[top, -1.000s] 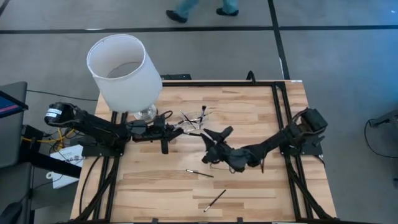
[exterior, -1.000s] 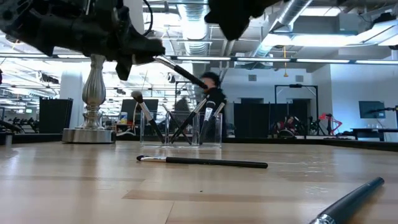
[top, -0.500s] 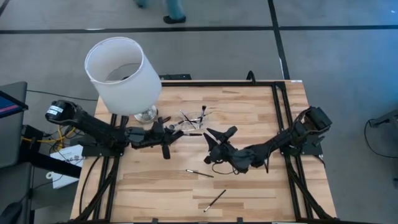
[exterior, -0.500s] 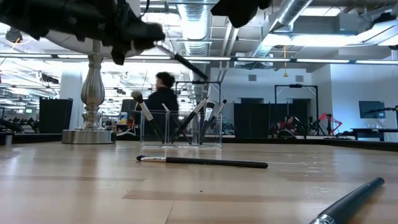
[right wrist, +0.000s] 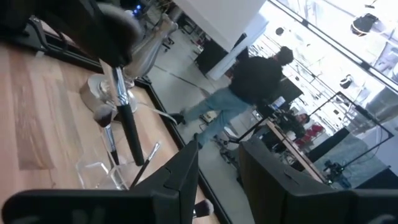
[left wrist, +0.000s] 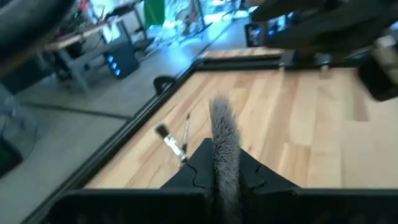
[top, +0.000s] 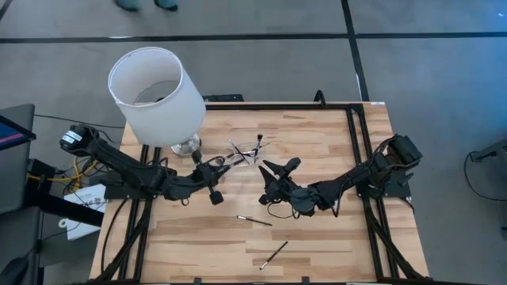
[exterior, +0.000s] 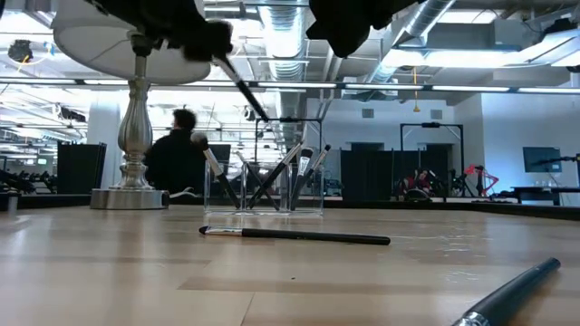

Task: Put items in baskets/containers
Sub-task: Put the black highlighter brush into the transparent organizer

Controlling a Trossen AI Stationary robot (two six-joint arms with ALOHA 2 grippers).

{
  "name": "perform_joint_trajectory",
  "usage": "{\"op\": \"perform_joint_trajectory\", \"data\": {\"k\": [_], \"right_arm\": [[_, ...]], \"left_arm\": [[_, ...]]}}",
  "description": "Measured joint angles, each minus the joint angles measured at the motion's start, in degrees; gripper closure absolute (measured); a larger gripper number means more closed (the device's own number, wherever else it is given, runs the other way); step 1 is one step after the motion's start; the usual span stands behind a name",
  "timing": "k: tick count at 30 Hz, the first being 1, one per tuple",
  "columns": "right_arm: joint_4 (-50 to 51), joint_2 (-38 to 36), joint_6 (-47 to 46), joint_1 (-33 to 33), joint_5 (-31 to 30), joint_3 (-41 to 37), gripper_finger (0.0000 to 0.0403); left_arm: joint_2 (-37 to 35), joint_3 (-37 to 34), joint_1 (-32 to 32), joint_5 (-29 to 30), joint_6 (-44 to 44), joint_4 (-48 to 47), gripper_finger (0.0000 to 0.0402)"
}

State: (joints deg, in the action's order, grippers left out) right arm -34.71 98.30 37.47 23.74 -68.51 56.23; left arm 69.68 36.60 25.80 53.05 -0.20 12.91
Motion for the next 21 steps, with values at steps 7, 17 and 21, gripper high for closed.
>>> {"op": "perform_joint_trajectory", "data": {"k": [7, 17, 21], "right_arm": [[0.09, 0.00, -0.02, 0.01, 0.00, -0.01, 0.0294], [3.19, 0.00, -5.19, -0.32, 6.11, -0.02, 0.0294], [6.16, 0.00, -10.37, -1.37, 12.40, -0.04, 0.0294]], "left_arm": [[0.01, 0.04, -2.47, 0.09, -8.09, -7.06, 0.0389], [0.00, -3.48, -4.12, -0.06, -17.67, -10.42, 0.0388], [0.04, -5.04, -4.13, 0.80, -18.71, -10.64, 0.0388]]}}
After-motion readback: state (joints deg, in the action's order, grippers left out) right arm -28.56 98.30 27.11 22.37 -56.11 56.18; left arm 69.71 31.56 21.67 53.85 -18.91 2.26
